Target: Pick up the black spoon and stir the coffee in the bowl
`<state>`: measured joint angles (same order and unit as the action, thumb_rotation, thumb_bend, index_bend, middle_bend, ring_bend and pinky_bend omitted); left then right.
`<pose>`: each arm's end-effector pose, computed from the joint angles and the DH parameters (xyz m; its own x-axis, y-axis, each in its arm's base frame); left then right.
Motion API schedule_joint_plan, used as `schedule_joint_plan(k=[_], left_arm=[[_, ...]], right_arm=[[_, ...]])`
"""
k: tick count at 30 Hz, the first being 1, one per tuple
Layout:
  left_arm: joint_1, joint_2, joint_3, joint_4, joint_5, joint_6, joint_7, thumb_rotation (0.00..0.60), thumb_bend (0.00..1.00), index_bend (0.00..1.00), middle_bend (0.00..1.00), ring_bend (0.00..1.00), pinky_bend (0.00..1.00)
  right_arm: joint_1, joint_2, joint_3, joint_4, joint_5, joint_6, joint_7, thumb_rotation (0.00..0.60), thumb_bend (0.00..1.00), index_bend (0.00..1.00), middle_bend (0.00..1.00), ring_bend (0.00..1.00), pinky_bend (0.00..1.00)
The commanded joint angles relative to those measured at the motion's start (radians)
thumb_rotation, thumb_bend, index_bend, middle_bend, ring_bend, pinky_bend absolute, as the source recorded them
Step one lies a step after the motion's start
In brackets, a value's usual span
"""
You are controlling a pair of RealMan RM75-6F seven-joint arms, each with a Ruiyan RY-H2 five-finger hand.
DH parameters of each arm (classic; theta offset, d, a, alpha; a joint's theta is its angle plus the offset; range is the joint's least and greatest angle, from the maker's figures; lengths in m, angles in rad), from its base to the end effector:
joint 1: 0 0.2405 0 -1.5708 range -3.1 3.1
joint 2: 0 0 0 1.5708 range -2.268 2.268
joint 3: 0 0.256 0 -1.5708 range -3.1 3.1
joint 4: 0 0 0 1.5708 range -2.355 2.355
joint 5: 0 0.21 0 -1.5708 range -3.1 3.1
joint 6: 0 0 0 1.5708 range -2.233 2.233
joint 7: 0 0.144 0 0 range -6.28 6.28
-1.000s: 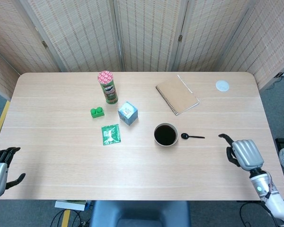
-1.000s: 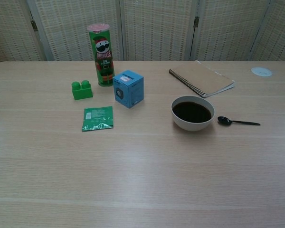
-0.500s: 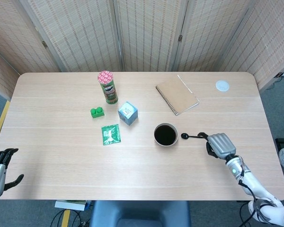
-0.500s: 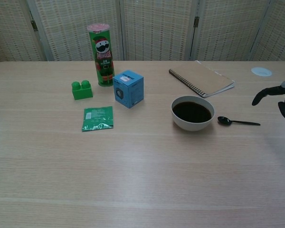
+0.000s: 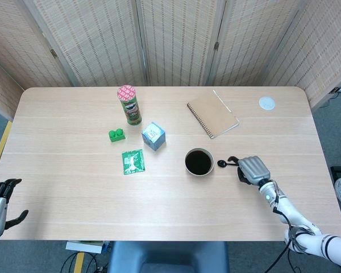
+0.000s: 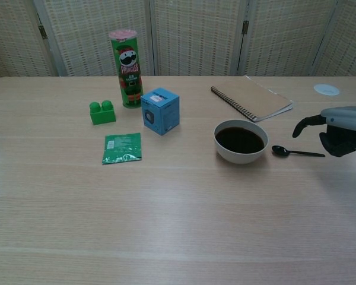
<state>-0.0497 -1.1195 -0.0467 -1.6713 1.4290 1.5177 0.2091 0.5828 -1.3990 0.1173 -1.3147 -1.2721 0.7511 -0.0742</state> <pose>-0.3133 0.1682 0.1609 0.5240 0.0083 0.8517 0.8478 0.0903 -0.5225 -0.2694 -0.3310 0.0223 0.4859 -0.4369 0.7570 -0.8740 -0.2474 0.4183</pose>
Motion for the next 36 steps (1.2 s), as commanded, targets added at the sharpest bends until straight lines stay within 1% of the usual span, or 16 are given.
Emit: schedule_joint_plan(k=[1, 8, 18, 36], left_arm=[[0.001, 0.001, 0.000, -0.001, -0.001, 0.000, 0.001, 0.600, 0.24, 0.21, 0.23, 0.21, 0.19], [0.004, 0.003, -0.001, -0.001, -0.004, 0.000, 0.001, 0.600, 0.23, 0.21, 0.23, 0.21, 0.19], [0.006, 0.002, -0.001, 0.002, -0.007, -0.001, 0.001, 0.600, 0.23, 0.21, 0.23, 0.21, 0.19], [0.009, -0.003, 0.002, 0.002, -0.001, 0.000, 0.004, 0.600, 0.24, 0.21, 0.23, 0.21, 0.19]], right_arm=[[0.020, -0.026, -0.004, 0.031, 0.008, -0.022, 0.002, 0.600, 0.98, 0.24, 1.00, 1.00, 1.00], [0.047, -0.073, -0.010, 0.088, 0.010, -0.043, 0.013, 0.600, 0.99, 0.24, 1.00, 1.00, 1.00], [0.072, -0.104, -0.020, 0.126, 0.011, -0.064, 0.021, 0.600, 0.99, 0.24, 1.00, 1.00, 1.00], [0.056, -0.091, -0.069, 0.098, -0.002, -0.047, 0.012, 0.600, 0.99, 0.24, 1.00, 1.00, 1.00]])
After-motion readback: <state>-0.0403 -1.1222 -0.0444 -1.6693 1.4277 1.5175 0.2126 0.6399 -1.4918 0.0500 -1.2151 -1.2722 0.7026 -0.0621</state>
